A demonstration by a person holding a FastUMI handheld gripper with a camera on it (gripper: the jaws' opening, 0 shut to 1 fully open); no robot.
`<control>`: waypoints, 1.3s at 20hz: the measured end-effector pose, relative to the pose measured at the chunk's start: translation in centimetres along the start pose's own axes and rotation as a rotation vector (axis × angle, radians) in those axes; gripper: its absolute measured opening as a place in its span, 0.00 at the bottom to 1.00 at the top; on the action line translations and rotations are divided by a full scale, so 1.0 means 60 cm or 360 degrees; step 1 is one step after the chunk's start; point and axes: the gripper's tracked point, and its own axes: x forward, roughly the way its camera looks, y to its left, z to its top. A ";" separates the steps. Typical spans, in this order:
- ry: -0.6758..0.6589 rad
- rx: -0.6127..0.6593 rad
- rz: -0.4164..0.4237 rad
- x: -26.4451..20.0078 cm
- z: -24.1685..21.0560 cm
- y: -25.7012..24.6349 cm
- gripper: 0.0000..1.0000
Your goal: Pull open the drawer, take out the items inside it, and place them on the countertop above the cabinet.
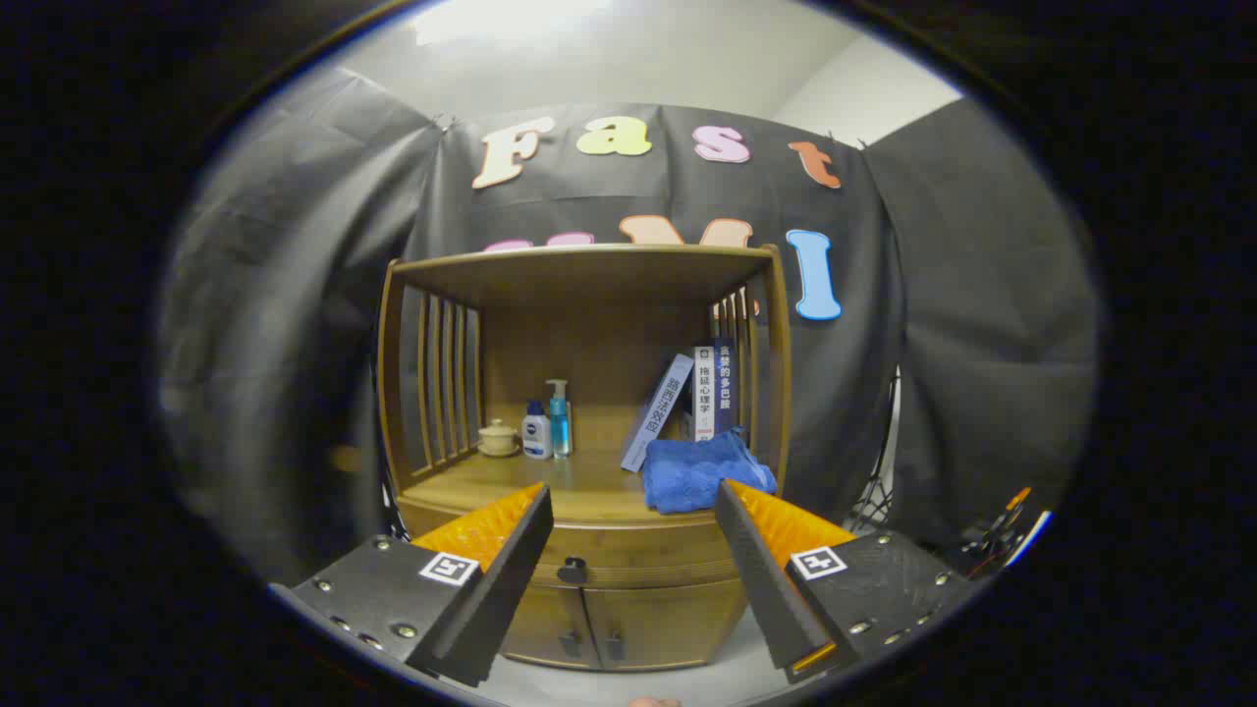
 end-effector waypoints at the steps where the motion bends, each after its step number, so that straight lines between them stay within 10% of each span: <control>1: -0.0021 0.0044 0.0023 -0.002 0.009 0.003 1.00; 26: 0.0017 -0.0018 -0.0030 0.046 -0.027 -0.025 0.99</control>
